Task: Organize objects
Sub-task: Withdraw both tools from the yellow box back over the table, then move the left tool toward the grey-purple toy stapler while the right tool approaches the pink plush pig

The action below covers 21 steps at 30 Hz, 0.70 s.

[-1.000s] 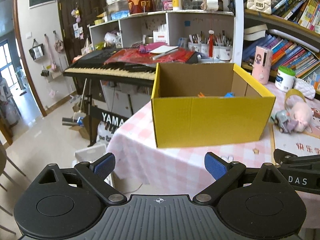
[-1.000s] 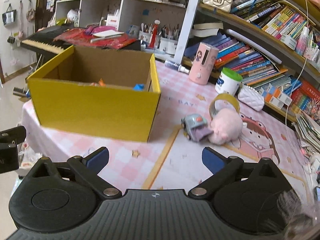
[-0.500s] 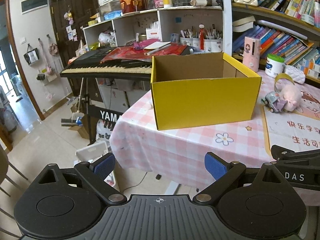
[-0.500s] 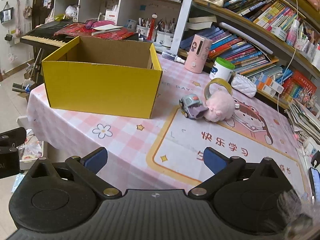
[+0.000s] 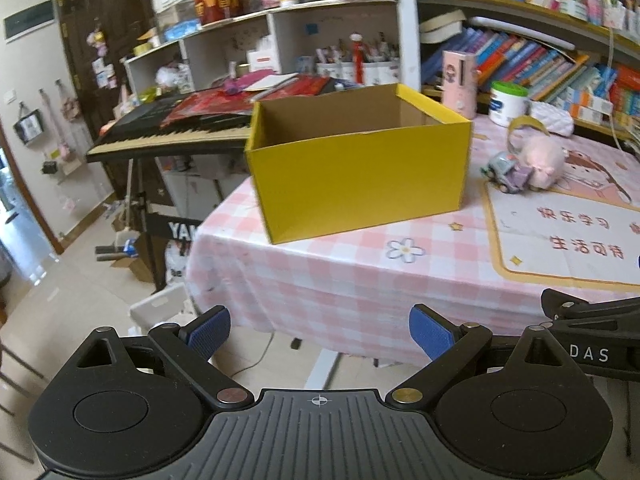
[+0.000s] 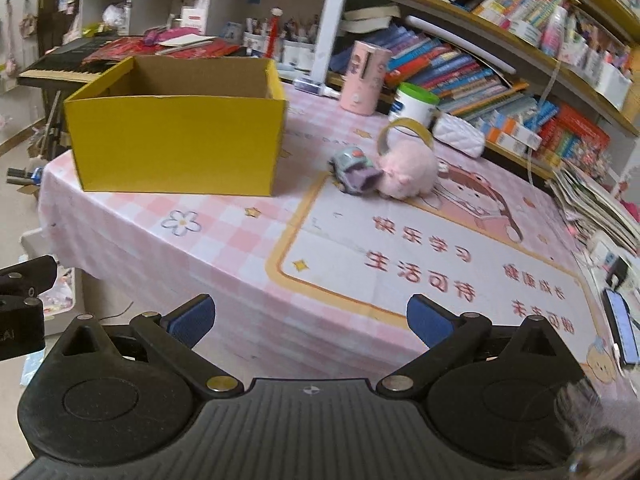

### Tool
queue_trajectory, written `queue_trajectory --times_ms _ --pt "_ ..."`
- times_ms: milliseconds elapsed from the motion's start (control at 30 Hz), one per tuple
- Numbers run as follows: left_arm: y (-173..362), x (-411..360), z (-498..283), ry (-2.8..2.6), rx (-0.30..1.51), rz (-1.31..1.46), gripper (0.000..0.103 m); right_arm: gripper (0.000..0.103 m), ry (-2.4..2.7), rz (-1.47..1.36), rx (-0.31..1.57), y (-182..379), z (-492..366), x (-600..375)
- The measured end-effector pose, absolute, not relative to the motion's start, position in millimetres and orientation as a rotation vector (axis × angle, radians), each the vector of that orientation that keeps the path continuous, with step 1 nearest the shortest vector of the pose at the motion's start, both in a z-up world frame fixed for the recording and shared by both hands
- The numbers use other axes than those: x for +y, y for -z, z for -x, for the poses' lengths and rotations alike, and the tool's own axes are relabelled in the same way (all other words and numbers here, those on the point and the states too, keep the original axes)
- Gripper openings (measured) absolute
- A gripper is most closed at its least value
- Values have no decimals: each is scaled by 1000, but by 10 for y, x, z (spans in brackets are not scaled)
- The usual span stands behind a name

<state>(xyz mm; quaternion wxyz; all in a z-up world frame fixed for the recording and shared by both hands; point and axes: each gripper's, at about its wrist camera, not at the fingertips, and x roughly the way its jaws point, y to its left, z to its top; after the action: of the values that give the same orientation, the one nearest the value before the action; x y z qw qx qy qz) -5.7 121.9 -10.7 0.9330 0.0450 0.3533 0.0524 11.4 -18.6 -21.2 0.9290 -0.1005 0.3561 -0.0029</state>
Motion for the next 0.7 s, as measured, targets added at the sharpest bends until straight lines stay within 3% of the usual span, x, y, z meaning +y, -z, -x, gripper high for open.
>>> queue_trajectory --times_ms 700 --pt "123 415 -361 137 708 -163 98 103 272 115 747 158 -113 -1039"
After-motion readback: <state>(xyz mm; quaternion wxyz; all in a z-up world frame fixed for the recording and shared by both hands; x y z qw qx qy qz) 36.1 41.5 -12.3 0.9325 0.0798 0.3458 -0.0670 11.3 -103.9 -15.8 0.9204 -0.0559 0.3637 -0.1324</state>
